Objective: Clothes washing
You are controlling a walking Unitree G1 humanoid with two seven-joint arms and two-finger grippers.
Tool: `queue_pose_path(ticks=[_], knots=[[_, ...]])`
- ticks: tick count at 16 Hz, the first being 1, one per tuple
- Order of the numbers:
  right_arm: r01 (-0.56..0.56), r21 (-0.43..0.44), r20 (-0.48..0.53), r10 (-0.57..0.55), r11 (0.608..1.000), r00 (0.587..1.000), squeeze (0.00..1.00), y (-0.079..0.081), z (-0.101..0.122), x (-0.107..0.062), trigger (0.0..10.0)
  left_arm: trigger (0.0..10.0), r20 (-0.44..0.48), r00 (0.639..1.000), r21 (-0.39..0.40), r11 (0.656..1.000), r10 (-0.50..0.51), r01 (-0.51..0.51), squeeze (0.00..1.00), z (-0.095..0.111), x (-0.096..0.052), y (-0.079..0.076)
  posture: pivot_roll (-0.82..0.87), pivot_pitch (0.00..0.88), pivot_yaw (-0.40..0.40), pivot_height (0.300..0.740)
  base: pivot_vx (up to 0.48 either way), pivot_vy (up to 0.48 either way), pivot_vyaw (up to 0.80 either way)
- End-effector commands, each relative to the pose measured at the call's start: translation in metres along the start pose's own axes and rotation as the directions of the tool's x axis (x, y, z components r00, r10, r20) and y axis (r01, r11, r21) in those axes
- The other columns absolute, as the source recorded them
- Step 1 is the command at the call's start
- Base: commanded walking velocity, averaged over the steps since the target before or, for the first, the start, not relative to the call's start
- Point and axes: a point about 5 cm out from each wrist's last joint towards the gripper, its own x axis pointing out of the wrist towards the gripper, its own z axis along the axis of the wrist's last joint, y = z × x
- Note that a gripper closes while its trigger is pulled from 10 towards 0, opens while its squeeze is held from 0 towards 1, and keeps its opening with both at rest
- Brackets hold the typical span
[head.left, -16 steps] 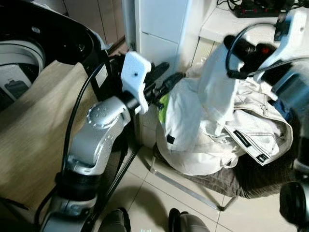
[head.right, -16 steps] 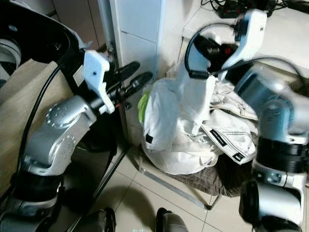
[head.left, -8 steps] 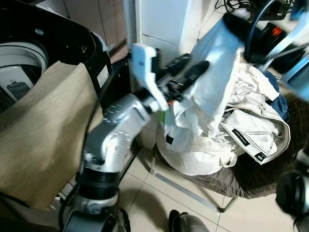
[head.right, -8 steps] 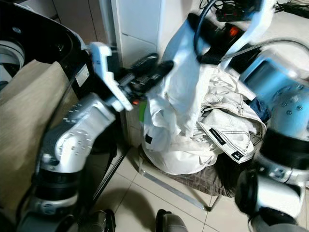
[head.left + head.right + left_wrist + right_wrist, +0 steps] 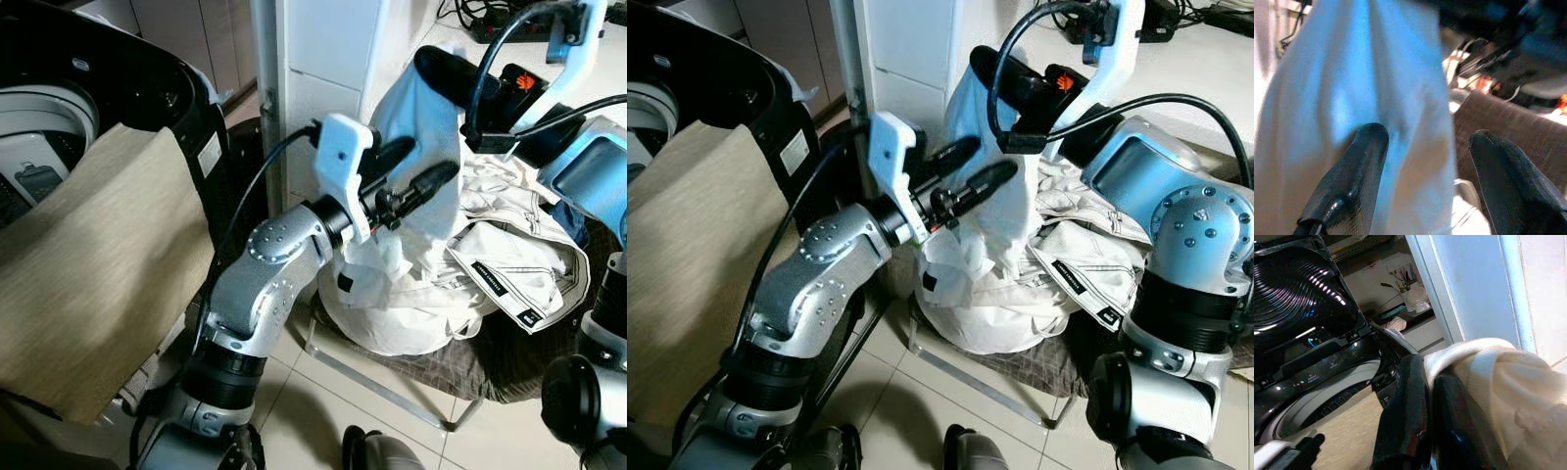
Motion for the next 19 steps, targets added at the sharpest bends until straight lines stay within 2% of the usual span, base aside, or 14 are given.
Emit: queue_pose_path(ticks=[1, 2, 3, 7, 19], knots=[[-0.026, -0.008, 0.008, 0.026, 1.0, 1.0, 0.0, 0.007, 0.001, -0.002, 0.0, 9.5, -0.008, 1.0, 0.033, 0.999, -0.002, 0.002, 0.0, 0.001, 0.003, 0.0, -0.14, 0.105, -0.026, 0.74, 0.0, 0.0, 0.0], [-0.029, -0.006, 0.009, 0.029, 1.0, 1.0, 0.0, 0.008, 0.001, -0.002, 0.0, 6.9, -0.012, 1.0, 0.037, 0.999, 0.023, -0.023, 0.0, 0.0, 0.002, 0.003, -0.14, 0.101, -0.025, 0.74, 0.0, 0.0, 0.0], [-0.03, -0.003, 0.011, 0.03, 1.0, 0.999, 0.0, 0.009, 0.0, -0.003, 0.0, 0.0, -0.006, 0.999, 0.03, 0.999, 0.043, -0.043, 0.0, 0.0, 0.001, 0.007, -0.14, 0.101, -0.025, 0.74, 0.0, 0.0, 0.0], [-0.028, 0.004, 0.011, 0.028, 1.0, 1.0, 0.0, 0.01, -0.001, -0.003, 0.0, 0.0, 0.02, 0.997, 0.011, 0.998, 0.069, -0.069, 0.0, 0.002, -0.001, 0.013, -0.14, 0.1, -0.023, 0.74, 0.0, 0.0, 0.0], [-0.031, 0.011, 0.002, 0.031, 0.999, 1.0, 0.0, 0.009, -0.005, -0.003, 0.0, 0.0, 0.049, 0.997, 0.016, 0.998, 0.052, -0.053, 0.0, 0.004, -0.001, 0.013, -0.13, 0.097, -0.023, 0.74, 0.0, 0.0, 0.0]])
